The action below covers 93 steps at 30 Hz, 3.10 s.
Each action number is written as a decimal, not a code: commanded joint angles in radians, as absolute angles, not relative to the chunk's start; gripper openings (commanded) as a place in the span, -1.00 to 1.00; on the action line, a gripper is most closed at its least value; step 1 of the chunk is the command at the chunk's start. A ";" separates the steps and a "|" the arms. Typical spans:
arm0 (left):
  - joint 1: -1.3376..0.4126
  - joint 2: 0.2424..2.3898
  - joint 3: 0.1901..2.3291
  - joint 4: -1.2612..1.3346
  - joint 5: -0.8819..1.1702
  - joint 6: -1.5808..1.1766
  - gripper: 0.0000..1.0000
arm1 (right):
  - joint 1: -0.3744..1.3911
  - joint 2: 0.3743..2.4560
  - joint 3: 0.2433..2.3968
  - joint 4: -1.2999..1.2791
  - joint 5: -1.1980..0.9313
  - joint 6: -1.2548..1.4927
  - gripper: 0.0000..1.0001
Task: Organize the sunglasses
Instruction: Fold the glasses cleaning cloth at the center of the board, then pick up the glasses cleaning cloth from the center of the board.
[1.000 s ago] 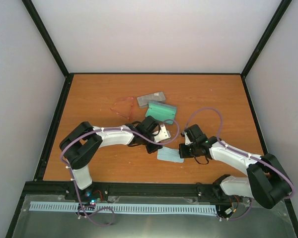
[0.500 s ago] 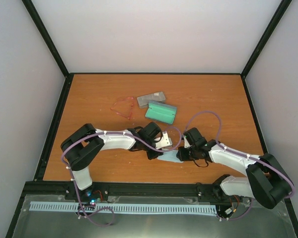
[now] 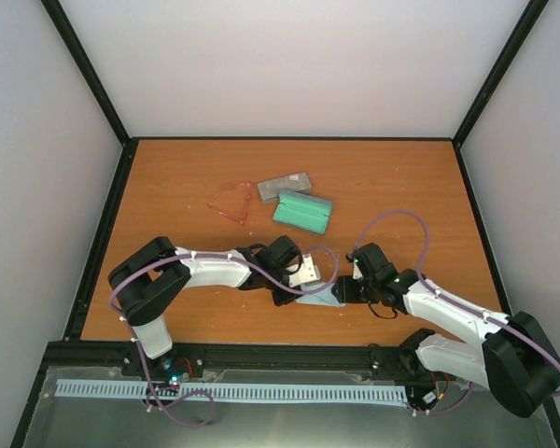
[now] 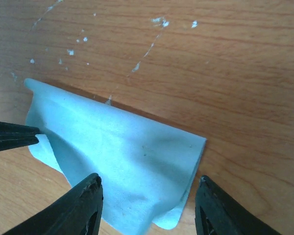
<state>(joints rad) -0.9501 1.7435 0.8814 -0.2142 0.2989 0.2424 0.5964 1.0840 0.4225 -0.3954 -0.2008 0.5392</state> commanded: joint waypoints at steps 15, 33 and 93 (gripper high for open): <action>-0.983 1.611 0.857 -0.175 0.246 0.238 0.03 | 0.603 1.212 0.523 -0.451 -0.043 0.535 0.19; -0.819 1.724 0.942 -0.207 0.294 0.212 0.03 | 0.613 1.364 0.559 -0.474 -0.116 0.509 -0.46; -0.834 1.811 0.924 -0.365 0.366 0.298 -0.82 | 0.628 1.427 0.615 -0.488 -0.140 0.517 -0.94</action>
<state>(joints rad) -0.8215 1.7805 0.9360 -0.2855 0.3580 0.2825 0.6178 1.3979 0.6193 -0.4603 -0.1398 0.5064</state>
